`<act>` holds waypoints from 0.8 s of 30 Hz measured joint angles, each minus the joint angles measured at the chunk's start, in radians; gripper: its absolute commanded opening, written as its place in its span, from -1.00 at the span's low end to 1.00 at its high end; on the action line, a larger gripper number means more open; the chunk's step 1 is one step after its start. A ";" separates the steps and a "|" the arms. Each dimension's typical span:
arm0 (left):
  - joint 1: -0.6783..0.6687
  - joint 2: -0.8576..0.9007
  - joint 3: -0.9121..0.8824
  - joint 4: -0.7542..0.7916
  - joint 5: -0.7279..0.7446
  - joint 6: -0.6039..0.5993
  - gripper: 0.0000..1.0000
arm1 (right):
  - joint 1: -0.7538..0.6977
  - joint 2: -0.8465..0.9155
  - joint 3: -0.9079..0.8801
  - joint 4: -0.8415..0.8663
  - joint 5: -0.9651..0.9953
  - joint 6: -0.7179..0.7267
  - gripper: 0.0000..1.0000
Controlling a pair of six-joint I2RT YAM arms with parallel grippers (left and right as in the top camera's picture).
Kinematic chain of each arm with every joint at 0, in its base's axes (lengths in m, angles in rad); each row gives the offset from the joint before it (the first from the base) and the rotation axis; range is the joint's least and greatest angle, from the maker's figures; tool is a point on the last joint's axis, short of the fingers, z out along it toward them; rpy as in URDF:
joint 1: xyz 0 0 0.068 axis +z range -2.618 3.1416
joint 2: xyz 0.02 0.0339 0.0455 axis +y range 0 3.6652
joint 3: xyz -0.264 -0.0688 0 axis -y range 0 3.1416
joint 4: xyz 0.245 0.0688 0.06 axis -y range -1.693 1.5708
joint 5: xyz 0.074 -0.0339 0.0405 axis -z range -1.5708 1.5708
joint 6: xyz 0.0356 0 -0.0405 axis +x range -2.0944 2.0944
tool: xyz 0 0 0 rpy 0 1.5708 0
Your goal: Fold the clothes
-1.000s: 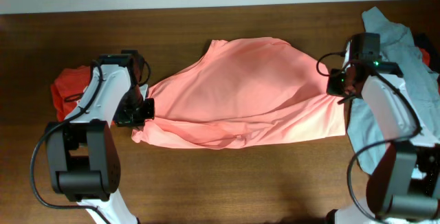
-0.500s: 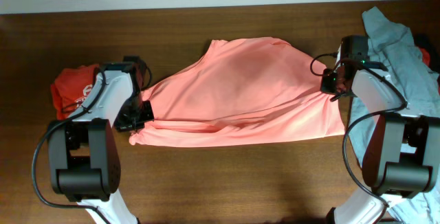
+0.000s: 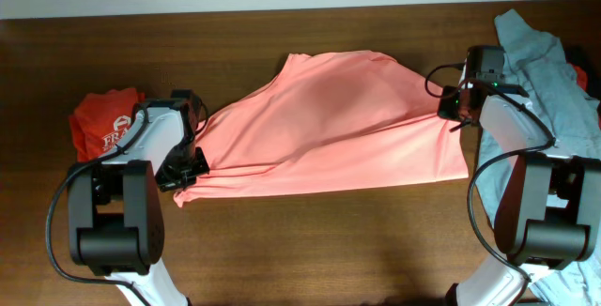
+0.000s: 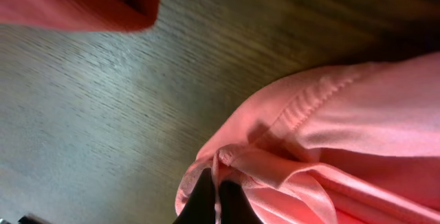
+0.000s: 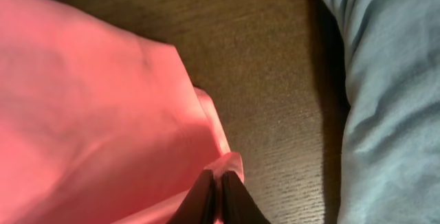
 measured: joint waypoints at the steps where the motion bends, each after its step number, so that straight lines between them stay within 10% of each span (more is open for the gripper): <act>1: 0.000 0.000 0.000 0.002 -0.002 -0.003 -1.00 | 0.000 0.000 0.000 0.001 0.000 0.005 -0.82; 10: 0.000 0.000 0.000 0.007 -0.008 -0.015 -0.99 | 0.000 0.012 0.000 0.013 0.000 0.014 -0.72; 16: 0.000 0.000 0.000 0.002 -0.010 -0.017 -0.63 | 0.000 0.037 0.000 0.015 -0.016 0.006 0.47; 24: 0.000 0.000 0.000 -0.005 -0.027 -0.022 -0.40 | -0.006 0.023 0.022 -0.082 -0.027 0.002 0.38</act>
